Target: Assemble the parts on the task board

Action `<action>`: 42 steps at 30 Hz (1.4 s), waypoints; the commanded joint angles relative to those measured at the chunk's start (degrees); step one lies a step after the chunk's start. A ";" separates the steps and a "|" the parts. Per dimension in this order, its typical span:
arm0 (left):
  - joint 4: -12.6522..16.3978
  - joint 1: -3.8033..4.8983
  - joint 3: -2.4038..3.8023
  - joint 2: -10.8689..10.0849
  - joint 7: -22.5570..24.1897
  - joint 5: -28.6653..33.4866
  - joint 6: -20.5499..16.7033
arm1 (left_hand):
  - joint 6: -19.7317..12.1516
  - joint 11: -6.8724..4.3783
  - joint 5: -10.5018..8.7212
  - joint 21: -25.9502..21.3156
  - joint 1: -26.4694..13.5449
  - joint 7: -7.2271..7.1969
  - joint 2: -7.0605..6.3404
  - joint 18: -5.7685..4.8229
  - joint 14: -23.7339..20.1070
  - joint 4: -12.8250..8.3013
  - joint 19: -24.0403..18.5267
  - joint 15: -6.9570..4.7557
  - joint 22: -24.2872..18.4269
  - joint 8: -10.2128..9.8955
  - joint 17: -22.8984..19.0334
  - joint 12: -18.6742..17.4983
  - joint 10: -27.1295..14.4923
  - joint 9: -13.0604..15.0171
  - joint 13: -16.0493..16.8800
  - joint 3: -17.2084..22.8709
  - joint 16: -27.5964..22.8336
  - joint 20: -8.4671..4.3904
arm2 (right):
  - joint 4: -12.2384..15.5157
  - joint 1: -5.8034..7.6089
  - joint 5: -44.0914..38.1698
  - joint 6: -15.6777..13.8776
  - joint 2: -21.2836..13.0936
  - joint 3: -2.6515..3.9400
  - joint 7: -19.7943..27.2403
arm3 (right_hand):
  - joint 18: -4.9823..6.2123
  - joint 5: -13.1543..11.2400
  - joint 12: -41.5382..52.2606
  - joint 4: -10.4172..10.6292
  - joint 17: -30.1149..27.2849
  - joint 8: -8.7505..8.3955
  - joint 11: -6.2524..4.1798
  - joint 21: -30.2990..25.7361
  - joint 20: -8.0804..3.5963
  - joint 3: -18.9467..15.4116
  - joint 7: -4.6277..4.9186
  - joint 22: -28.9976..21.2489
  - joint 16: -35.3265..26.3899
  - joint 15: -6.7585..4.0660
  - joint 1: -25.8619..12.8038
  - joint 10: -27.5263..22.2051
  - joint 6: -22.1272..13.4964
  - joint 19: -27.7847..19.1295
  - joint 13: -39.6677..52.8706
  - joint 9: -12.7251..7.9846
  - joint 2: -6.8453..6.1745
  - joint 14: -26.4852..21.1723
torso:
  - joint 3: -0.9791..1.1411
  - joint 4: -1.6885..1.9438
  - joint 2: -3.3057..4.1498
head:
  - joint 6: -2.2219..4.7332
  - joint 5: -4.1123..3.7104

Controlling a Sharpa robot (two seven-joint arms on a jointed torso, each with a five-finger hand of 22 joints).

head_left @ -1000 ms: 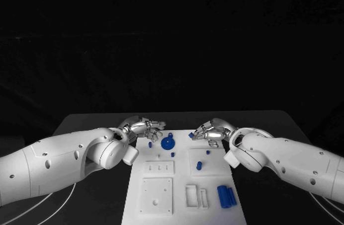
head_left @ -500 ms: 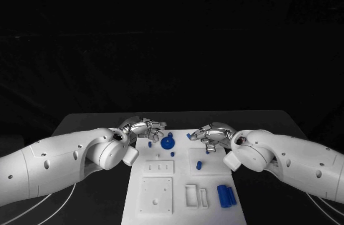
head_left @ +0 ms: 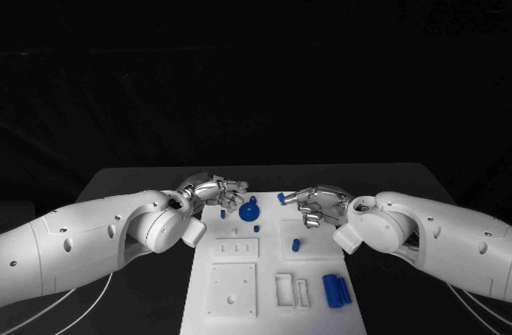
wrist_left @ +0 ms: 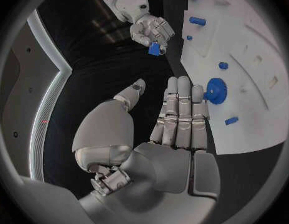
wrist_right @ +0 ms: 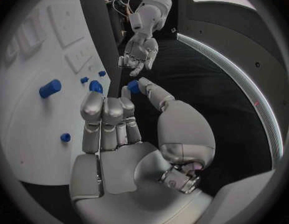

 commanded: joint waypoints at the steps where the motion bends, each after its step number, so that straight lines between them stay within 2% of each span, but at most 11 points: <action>1: 0.21 0.02 0.02 0.06 0.97 0.39 1.40 | -0.28 -0.03 -0.23 0.15 0.07 -0.19 -0.47 1.08 -0.26 0.01 -0.45 -0.06 0.27 -0.14 -0.08 -0.40 -0.28 -0.03 0.07 -0.01 0.22 0.04 | 0.38 -0.03 5.19 4.68 -0.28 0.02 -0.19 | 4.91 0.47 -0.22 -0.07 0.07 -0.31 0.00 -0.29 -0.04 -0.56 0.92 0.93 -0.38 0.18 0.02 -0.58 0.23 -0.54 0.11 0.06 0.58 -0.43 | 0.03 -0.02 0.00 | -0.07 0.05; 19: 0.16 -0.12 0.00 0.02 1.20 0.43 1.75 | -0.21 -0.03 -0.23 0.13 0.10 -0.23 -0.37 1.08 -0.31 0.01 -0.50 -0.04 0.25 -0.10 -0.12 -0.41 -0.28 0.00 0.10 0.02 0.20 0.05 | 1.84 -0.11 7.08 8.02 -1.30 0.04 0.68 | 4.91 0.99 -0.17 -0.40 0.13 -0.45 0.09 -0.30 0.04 -1.19 1.02 0.93 -0.42 0.27 -0.30 -0.84 0.02 -0.75 0.18 0.09 1.00 -0.53 | 0.09 -0.02 0.04 | -0.51 0.06; 29: 0.32 -0.18 0.00 -0.26 1.78 0.82 2.43 | -0.16 -0.04 -0.23 0.11 0.11 -0.25 -0.30 1.07 -0.33 0.01 -0.53 -0.02 0.24 -0.07 -0.14 -0.41 -0.27 0.02 0.12 0.03 0.19 0.07 | 2.20 -0.11 8.84 12.36 -1.80 0.06 1.07 | 4.91 1.18 -0.16 -0.55 0.14 -0.52 0.13 -0.32 0.06 -1.39 1.05 0.93 -0.46 0.31 -0.37 -0.96 -0.09 -0.85 0.20 0.10 1.17 -0.59 | 0.02 0.00 0.04 | -0.69 0.01; 34: 0.44 -0.23 0.00 -0.44 3.59 1.08 3.25 | -0.23 0.01 -0.22 0.08 0.47 -0.26 -0.10 1.09 -0.42 -0.26 -0.62 0.00 0.22 -0.09 -0.19 -0.51 -0.41 0.02 0.13 0.12 0.14 0.08 | 2.17 -0.12 8.84 13.74 -1.89 0.06 0.92 | 4.91 1.26 -0.15 -0.63 0.16 -0.55 0.14 -0.33 0.06 -1.46 1.07 0.93 -0.47 0.32 -0.36 -1.01 -0.13 -0.89 0.21 0.11 1.25 -0.62 | -0.03 -0.03 0.04 | -0.82 0.08; 38: 0.91 -0.41 0.01 -0.65 7.30 -2.80 3.93 | -0.92 0.71 -0.18 0.01 2.84 0.08 0.26 1.08 -0.84 -2.12 -1.01 0.13 0.26 -0.45 -0.35 -1.38 -1.94 -0.10 -0.16 0.68 -0.08 0.17 | 2.14 -0.12 8.84 14.56 -1.88 0.06 0.75 | 4.91 1.27 -0.15 -0.65 0.16 -0.56 0.15 -0.33 0.07 -1.50 1.08 0.93 -0.48 0.33 -0.38 -1.03 -0.15 -0.91 0.22 0.11 1.27 -0.63 | -0.04 -0.02 0.05 | -0.91 0.09; 42: 1.19 -0.54 0.05 -0.73 10.91 -9.74 4.73 | -2.09 2.35 -0.04 -0.54 7.49 0.72 1.33 0.48 -2.80 -6.36 -3.09 1.16 0.43 -1.06 -0.70 -2.97 -5.28 -0.33 -0.69 1.47 -0.84 1.13 | 1.98 -0.15 8.83 15.32 -1.84 0.06 0.43 | 4.91 1.28 -0.15 -0.69 0.17 -0.58 0.16 -0.33 0.07 -1.55 1.09 0.94 -0.48 0.34 -0.39 -1.07 -0.19 -0.94 0.22 0.11 1.29 -0.65 | -0.07 -0.04 0.07 | -0.91 0.13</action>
